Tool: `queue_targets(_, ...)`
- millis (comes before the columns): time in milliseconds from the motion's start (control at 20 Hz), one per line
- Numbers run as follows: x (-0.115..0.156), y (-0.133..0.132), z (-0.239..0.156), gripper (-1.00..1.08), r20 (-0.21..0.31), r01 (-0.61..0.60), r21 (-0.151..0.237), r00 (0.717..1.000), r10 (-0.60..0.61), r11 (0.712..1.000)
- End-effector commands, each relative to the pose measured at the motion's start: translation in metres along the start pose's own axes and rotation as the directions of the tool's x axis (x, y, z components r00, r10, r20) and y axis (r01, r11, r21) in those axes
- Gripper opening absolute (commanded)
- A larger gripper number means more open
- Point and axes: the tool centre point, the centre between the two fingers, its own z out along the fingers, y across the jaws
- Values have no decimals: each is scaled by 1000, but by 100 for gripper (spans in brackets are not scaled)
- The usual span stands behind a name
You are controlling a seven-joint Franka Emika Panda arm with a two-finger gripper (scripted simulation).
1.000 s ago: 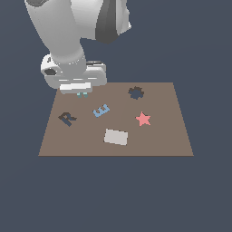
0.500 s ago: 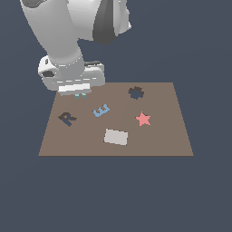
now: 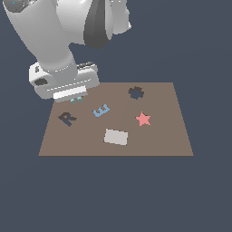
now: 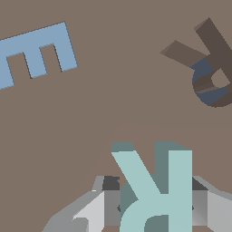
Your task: Insert a designated object into the corresponding slot on a board.
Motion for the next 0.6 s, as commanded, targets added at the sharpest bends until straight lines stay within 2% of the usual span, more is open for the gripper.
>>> queue_targets(0, 7, 8, -1, -100, 0, 69, 0, 998, -69, 998)
queue_targets(250, 27, 25, -3, -100, 0, 233, 0, 972, -233, 972)
queue_targets(550, 50, 39, -5, -100, 0, 396, 0, 918, -396, 918)
